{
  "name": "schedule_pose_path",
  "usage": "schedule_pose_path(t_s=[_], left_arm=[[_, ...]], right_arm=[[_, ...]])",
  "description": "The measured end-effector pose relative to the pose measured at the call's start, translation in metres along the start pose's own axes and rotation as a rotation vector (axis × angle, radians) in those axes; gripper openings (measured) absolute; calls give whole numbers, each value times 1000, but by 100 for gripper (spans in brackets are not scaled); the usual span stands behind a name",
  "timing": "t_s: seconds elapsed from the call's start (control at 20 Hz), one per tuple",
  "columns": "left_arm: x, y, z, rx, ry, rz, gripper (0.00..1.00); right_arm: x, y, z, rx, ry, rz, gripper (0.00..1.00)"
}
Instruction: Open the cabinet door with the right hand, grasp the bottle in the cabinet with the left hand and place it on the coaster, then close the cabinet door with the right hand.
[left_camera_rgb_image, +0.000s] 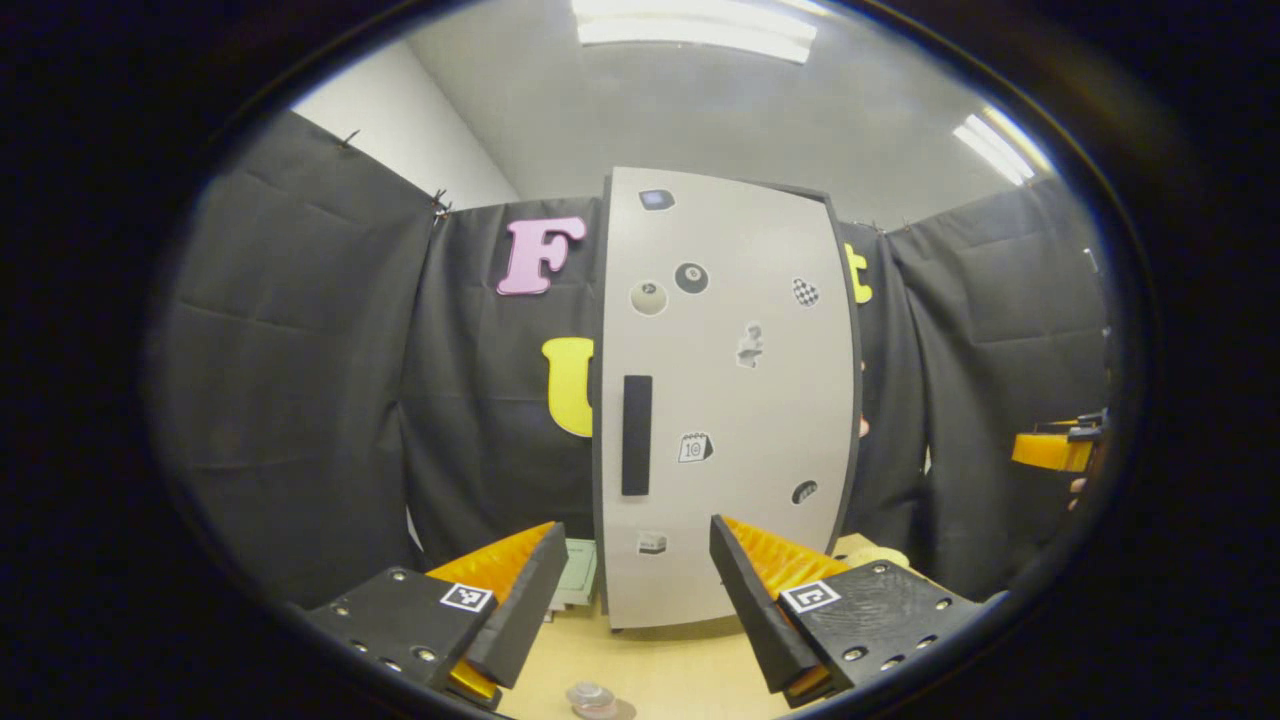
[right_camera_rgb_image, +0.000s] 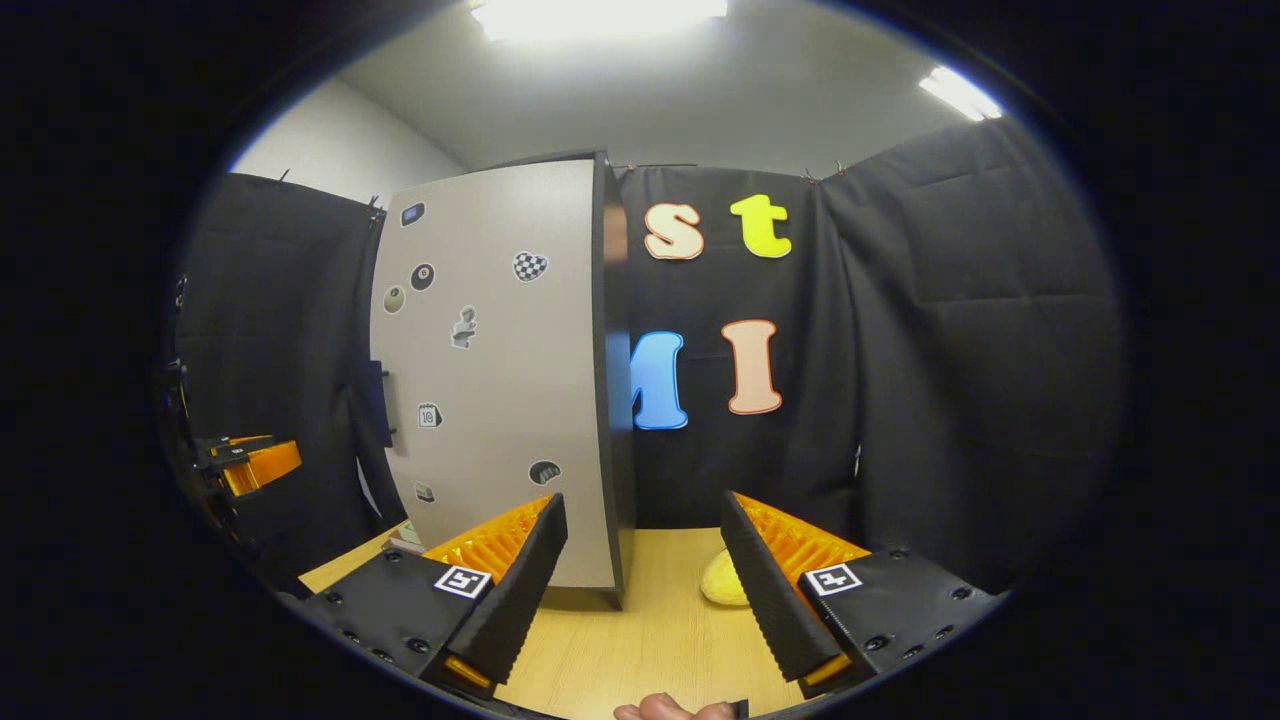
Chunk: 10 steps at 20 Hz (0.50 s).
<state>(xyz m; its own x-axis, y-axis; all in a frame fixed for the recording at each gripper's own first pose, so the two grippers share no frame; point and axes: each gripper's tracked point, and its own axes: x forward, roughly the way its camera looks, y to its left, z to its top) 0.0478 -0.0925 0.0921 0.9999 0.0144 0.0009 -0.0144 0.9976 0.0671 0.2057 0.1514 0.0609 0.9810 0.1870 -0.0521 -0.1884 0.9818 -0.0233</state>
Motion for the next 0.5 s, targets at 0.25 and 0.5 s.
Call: schedule_pose_path(t_s=[0.25, 0.5], left_arm=[[9, -1, -5, -1, 14, -36, 87], [23, 21, -2, -47, 6, -71, 87]], right_arm=[[-2, -5, 10, 22, -8, -61, 98], [1, 23, 10, 24, -1, -90, 98]])
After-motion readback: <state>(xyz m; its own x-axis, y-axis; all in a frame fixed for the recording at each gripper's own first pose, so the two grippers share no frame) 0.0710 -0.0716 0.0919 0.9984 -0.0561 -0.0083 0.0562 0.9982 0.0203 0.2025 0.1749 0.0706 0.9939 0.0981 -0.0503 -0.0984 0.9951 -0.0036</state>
